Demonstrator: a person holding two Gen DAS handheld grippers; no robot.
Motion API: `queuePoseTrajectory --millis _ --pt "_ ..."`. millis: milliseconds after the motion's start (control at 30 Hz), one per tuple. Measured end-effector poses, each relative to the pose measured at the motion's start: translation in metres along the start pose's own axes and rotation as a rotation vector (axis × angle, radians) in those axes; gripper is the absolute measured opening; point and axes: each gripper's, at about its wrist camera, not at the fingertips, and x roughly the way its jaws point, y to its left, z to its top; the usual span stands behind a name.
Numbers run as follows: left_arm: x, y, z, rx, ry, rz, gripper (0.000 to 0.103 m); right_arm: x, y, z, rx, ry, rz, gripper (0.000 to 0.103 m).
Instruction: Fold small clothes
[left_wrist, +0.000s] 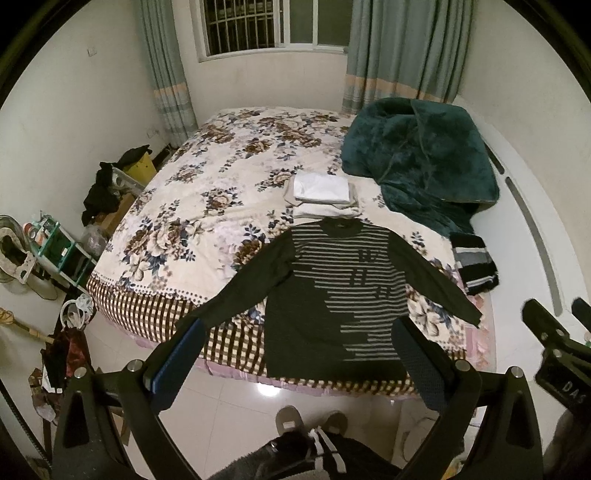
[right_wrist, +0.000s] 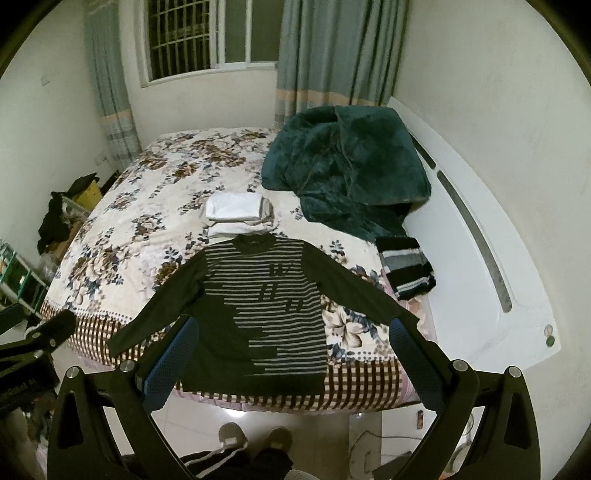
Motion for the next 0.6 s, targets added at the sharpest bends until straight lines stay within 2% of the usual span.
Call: queuePoseTrajectory --millis 167,267,400,467,600 --pt "0.059 -0.001 0.010 0.026 -0.007 0.027 0.103 0.060 -0.034 -0.004 0.128 0.078 -0.025 0.103" --pt "0.112 -0.012 0.019 0.047 0.039 0.025 0.103 0.112 -0.076 -0.016 0.249 0.144 -0.066 0.103" --pt "0.191 -0.045 0.031 0.091 0.114 0.052 0.103 0.201 -0.148 -0.045 0.413 0.243 -0.152 0.103" --pt "0.233 -0.063 0.034 0.102 0.152 0.088 0.103 0.250 -0.191 -0.067 0.520 0.302 -0.168 0.103" --pt "0.324 -0.101 0.041 0.087 0.246 0.154 0.103 0.359 -0.287 -0.117 0.783 0.384 -0.147 0.103"
